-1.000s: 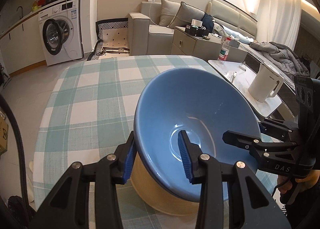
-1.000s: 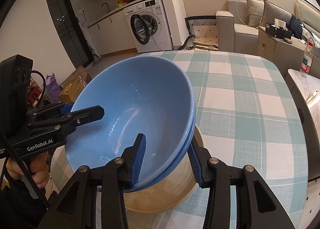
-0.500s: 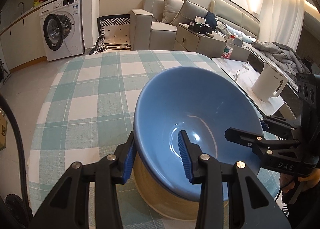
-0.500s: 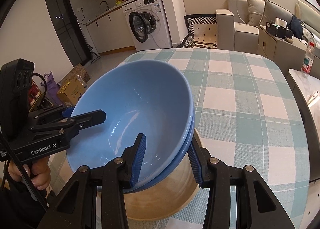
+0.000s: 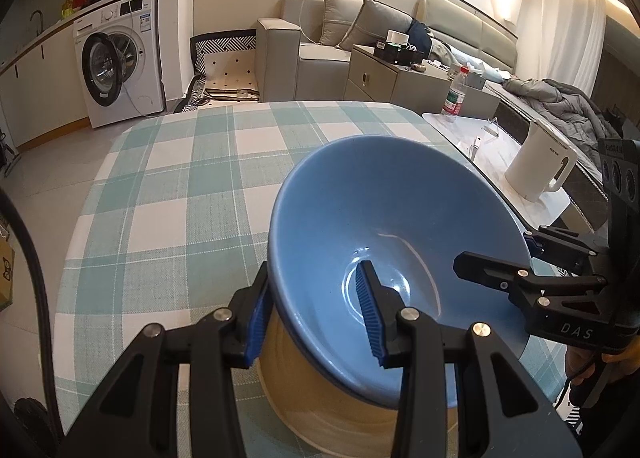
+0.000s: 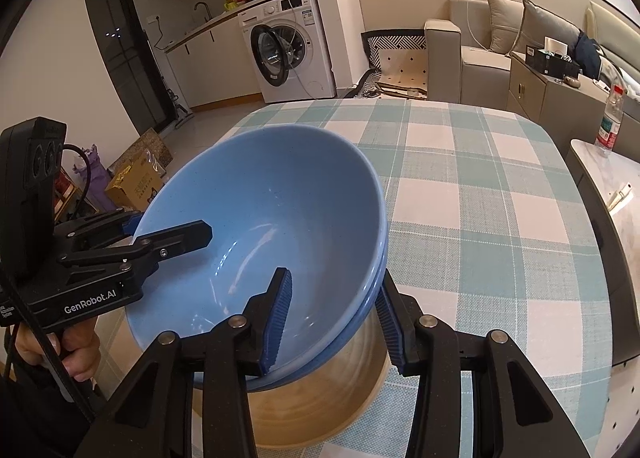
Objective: Organize plates and bowls
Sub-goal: 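Lower the bowls onto the cream plates and open both grippers, then pull both grippers back from the bowl and plate stack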
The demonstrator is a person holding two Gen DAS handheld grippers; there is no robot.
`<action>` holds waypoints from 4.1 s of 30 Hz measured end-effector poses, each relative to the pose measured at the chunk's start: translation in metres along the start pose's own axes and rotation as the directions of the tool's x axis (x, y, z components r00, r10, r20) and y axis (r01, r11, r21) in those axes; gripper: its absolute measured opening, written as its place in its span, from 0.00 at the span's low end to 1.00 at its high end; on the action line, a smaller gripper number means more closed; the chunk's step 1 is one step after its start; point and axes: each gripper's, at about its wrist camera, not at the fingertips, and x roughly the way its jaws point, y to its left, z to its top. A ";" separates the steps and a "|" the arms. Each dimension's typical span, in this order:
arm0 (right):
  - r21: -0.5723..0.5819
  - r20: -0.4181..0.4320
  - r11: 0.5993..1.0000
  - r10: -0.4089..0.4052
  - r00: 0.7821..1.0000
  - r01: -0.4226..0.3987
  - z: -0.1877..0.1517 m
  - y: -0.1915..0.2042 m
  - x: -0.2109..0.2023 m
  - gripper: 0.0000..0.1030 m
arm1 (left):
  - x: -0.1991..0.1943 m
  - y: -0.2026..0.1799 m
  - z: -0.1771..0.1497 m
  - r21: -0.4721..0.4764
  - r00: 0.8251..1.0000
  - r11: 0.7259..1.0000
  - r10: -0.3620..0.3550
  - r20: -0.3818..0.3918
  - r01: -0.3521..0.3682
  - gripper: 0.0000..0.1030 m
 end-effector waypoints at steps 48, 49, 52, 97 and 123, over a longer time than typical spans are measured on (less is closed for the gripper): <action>-0.081 0.218 0.996 0.053 0.975 -0.036 -0.045 0.009 -0.060 0.99 | -0.058 -0.001 -0.041 0.059 0.978 0.993 0.092 0.185 -0.105 1.00; -0.087 0.223 0.996 0.056 0.973 -0.037 -0.047 0.010 -0.061 0.99 | -0.060 -0.001 -0.043 0.059 0.978 0.993 0.093 0.189 -0.106 1.00; -0.106 0.237 0.994 0.058 0.970 -0.033 -0.052 0.013 -0.064 0.99 | -0.064 -0.001 -0.047 0.058 0.974 0.992 0.094 0.207 -0.108 1.00; -0.167 0.462 0.986 0.075 0.884 0.003 -0.130 0.012 -0.104 0.99 | -0.096 0.007 -0.119 0.010 0.921 0.990 0.126 0.368 -0.140 1.00; -0.180 0.478 0.984 0.089 0.874 -0.002 -0.133 0.016 -0.106 0.99 | -0.103 0.003 -0.122 0.033 0.916 0.989 0.119 0.384 -0.142 1.00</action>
